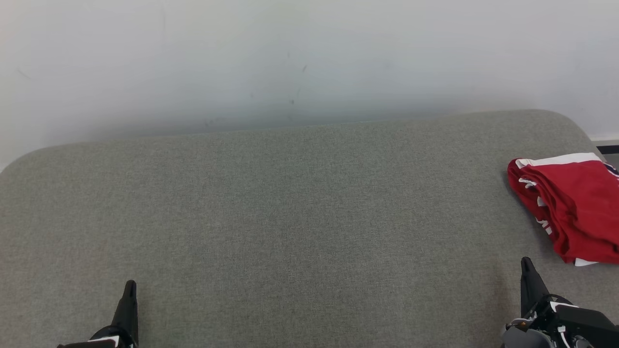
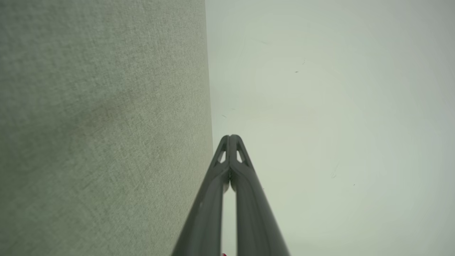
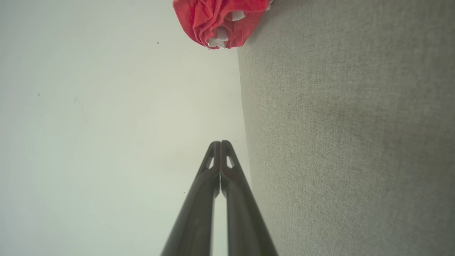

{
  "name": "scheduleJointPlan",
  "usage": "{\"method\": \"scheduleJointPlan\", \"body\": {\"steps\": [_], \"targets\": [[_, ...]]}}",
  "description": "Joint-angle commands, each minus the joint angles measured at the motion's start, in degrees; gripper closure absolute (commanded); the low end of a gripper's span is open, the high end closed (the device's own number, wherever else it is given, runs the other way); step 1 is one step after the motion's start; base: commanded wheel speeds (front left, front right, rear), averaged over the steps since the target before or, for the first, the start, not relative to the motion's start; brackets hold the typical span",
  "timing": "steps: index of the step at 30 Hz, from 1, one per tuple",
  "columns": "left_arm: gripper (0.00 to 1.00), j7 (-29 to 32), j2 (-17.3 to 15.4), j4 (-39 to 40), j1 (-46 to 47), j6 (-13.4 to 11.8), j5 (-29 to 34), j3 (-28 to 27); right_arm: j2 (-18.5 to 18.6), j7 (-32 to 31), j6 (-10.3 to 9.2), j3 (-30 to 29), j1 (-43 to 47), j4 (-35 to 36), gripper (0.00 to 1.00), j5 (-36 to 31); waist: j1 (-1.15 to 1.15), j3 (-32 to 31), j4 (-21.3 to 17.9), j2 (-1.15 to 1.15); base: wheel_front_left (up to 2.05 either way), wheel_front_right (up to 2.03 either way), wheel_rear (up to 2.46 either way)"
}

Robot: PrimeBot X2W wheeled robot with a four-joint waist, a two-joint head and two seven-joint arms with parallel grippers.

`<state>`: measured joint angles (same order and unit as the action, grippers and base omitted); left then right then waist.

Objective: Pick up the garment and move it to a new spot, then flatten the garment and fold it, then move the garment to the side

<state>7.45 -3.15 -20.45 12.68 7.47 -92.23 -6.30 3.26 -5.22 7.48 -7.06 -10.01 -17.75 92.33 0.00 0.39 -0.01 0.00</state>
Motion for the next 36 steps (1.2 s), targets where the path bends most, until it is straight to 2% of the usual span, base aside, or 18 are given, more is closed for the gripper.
{"method": "scheduleJointPlan", "body": {"steps": [1, 36], "targets": [[1.0, 0.1, 0.0, -0.2, 0.1, 0.1, 0.5, -0.1, -0.1, -0.2, 0.02, 0.0, -0.1, -0.1, 1.0, -0.2, 0.0, 0.0, 0.0, 0.0, 0.0, 0.0, 0.0], [1.0, 0.3, 0.2, -0.2, 0.1, 0.1, 0.7, -0.3, -0.3, -0.4, 0.02, -0.3, -0.1, -0.1, 1.0, -0.5, 0.0, 0.0, 0.0, 0.0, 0.0, 0.0, 0.0]]}}
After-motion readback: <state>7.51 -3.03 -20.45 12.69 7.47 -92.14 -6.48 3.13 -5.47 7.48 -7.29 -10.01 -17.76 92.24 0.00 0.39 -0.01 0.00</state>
